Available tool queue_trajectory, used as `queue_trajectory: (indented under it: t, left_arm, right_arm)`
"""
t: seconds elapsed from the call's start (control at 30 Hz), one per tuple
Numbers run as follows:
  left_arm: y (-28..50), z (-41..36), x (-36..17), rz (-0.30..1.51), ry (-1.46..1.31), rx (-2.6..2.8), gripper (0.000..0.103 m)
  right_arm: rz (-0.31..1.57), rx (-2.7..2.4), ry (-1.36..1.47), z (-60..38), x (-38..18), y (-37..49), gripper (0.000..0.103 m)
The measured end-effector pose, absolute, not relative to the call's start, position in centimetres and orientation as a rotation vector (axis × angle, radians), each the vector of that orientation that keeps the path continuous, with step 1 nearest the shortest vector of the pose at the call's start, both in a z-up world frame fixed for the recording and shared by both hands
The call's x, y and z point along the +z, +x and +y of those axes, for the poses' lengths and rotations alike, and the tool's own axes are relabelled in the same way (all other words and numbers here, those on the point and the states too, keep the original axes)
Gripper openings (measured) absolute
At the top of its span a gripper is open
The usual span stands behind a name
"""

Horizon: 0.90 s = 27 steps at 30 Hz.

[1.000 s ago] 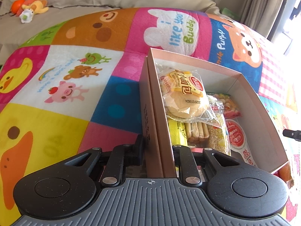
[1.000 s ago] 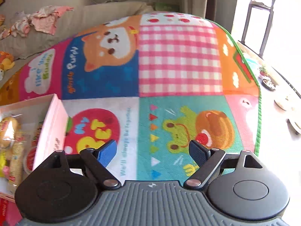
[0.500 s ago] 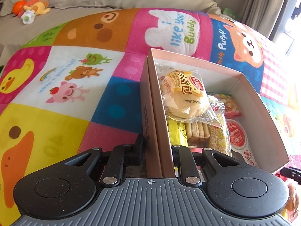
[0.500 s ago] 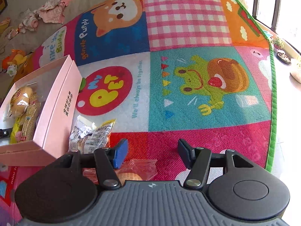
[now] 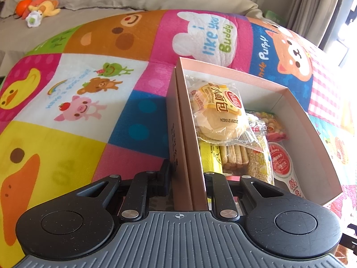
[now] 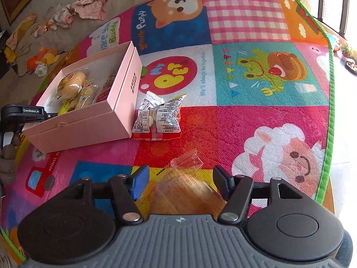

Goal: Organize objects
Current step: 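Grasp the wrapped round cake packet with the right tool, then carry the cake packet over the box and lower it inside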

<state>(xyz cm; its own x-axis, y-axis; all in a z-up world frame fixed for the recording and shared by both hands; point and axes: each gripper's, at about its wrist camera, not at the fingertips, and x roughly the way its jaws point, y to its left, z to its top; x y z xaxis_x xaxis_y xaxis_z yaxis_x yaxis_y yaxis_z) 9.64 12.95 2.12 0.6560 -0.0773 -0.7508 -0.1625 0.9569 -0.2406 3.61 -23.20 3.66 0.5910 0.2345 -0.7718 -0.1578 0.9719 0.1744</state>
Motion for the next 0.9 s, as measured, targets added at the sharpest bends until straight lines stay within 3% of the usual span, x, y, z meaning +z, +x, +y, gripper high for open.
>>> queue_trajectory:
  t: [0.17,0.67,0.9]
  left_arm:
    - [9.6,12.9,2.1,0.858,-0.299,0.050,0.020]
    - [9.6,12.7,2.2,0.863,-0.292,0.056,0.020]
    - [9.6,12.7,2.2,0.863,-0.292,0.056,0.020]
  right_arm:
    - [0.825,0.185,0.044,-24.2,5.2,2.3,0.077]
    - [0.826,0.266,0.012,-23.8,5.1,-0.1,0.083]
    - [0.862,0.327,-0.132,-21.9,3.5,-1.2,0.088]
